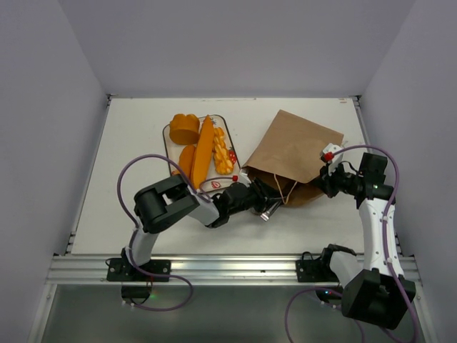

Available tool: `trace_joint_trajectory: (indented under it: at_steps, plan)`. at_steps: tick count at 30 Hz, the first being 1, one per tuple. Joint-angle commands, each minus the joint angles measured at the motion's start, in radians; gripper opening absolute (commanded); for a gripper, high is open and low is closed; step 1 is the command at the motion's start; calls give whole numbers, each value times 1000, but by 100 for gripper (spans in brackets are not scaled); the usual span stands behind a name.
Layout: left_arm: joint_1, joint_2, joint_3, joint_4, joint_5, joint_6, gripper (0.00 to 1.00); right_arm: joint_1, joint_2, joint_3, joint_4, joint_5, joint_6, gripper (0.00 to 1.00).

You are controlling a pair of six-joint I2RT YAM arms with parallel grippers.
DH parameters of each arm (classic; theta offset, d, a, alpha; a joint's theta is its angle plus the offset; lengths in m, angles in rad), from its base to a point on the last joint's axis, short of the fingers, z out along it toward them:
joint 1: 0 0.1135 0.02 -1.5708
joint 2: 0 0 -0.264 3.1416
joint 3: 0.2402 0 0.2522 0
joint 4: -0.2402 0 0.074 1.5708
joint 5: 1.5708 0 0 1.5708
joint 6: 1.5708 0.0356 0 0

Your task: Take the fake bread out of the paper bag

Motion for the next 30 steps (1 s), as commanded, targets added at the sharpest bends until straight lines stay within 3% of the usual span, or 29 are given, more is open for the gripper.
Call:
trace_joint_trajectory:
  at_steps: [1, 30]
  plan:
    - [7, 13, 50, 24, -27, -27, 46, 0, -5, -3, -24, -84, -11, 0]
    - [24, 148, 242, -57, 14, -58, 47, 0, 7, 6, -178, -183, -169, 0]
